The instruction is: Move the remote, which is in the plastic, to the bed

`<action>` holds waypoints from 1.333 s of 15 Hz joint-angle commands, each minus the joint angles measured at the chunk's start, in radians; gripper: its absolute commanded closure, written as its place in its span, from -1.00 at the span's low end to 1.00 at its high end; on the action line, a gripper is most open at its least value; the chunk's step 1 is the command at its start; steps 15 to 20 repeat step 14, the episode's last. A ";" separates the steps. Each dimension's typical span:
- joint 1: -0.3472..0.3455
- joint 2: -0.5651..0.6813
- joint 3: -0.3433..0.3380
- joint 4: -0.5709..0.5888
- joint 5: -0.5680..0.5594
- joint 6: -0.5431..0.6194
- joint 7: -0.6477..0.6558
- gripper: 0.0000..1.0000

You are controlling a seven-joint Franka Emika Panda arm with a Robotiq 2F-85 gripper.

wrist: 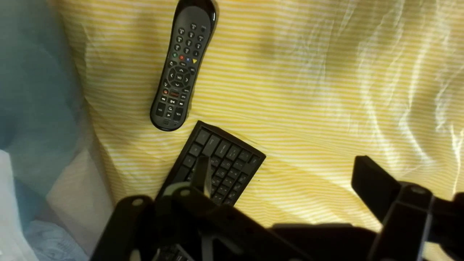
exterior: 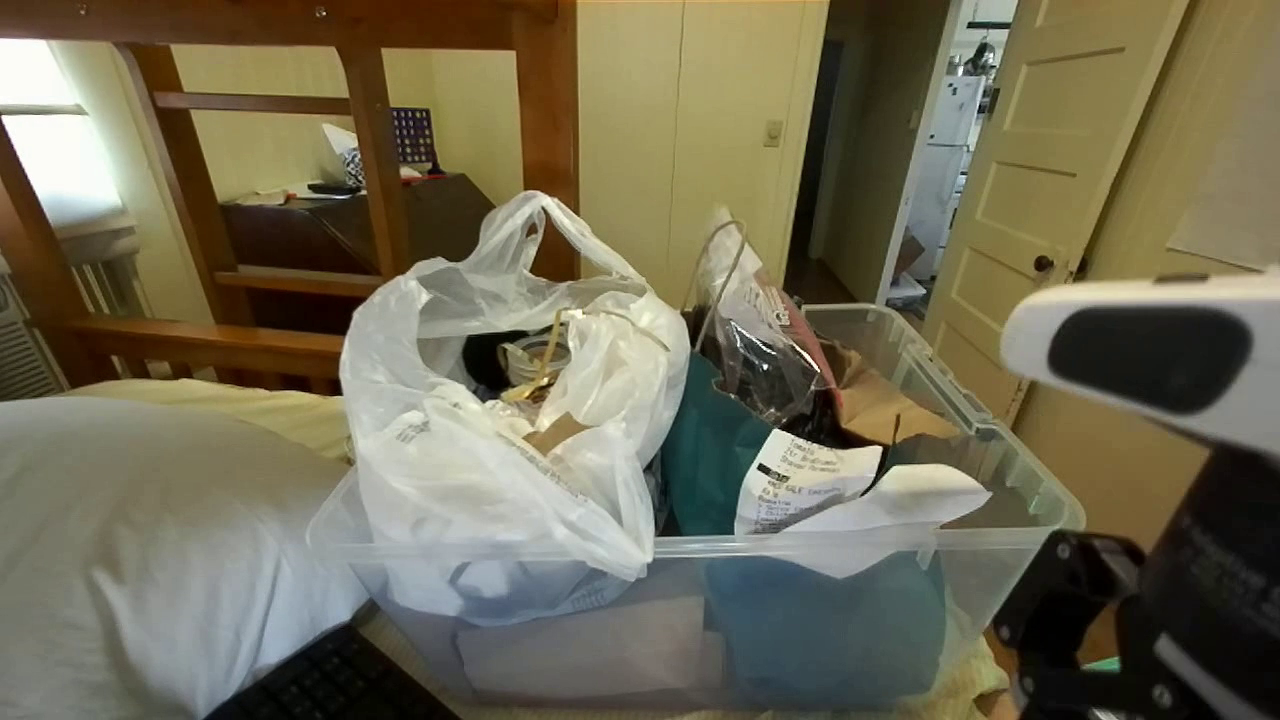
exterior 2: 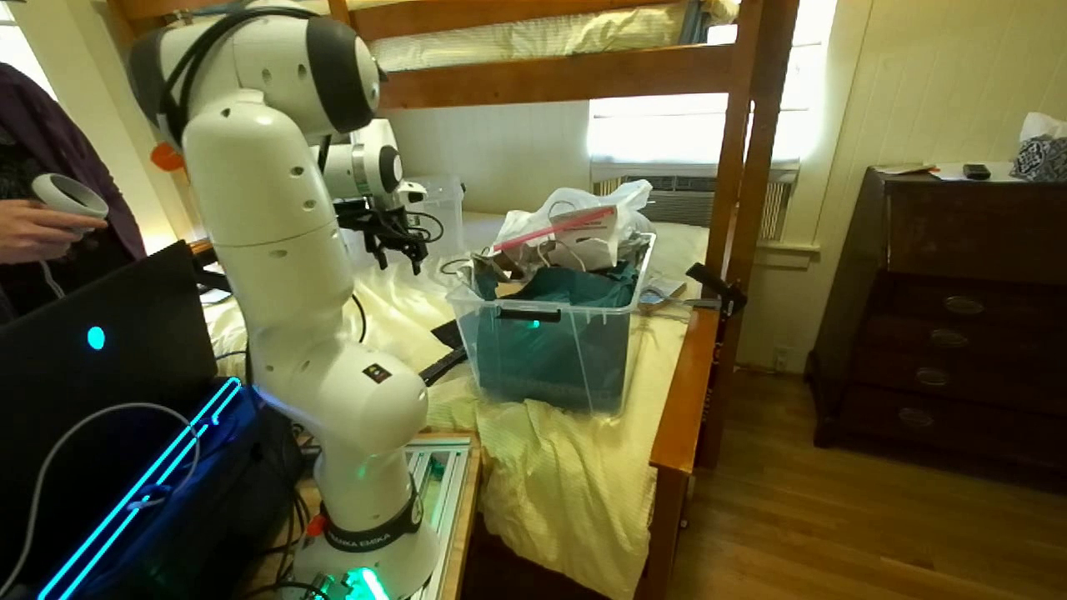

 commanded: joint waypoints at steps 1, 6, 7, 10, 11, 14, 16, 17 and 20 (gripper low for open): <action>-0.009 -0.247 -0.035 -0.070 0.177 -0.152 -0.066 -1.00; -0.041 -0.520 -0.136 -0.059 0.146 -0.434 0.031 -1.00; -0.055 -0.570 -0.164 -0.061 0.147 -0.458 0.034 -1.00; -0.090 -0.541 -0.172 -0.022 0.147 -0.464 0.002 -1.00; -0.103 -0.583 -0.182 -0.023 0.150 -0.477 -0.010 -1.00; -0.108 -0.575 -0.174 -0.024 0.149 -0.477 -0.010 -1.00; -0.108 -0.575 -0.174 -0.024 0.149 -0.477 -0.010 -1.00; -0.108 -0.575 -0.174 -0.024 0.149 -0.477 -0.010 -1.00; -0.108 -0.575 -0.174 -0.024 0.149 -0.477 -0.010 -1.00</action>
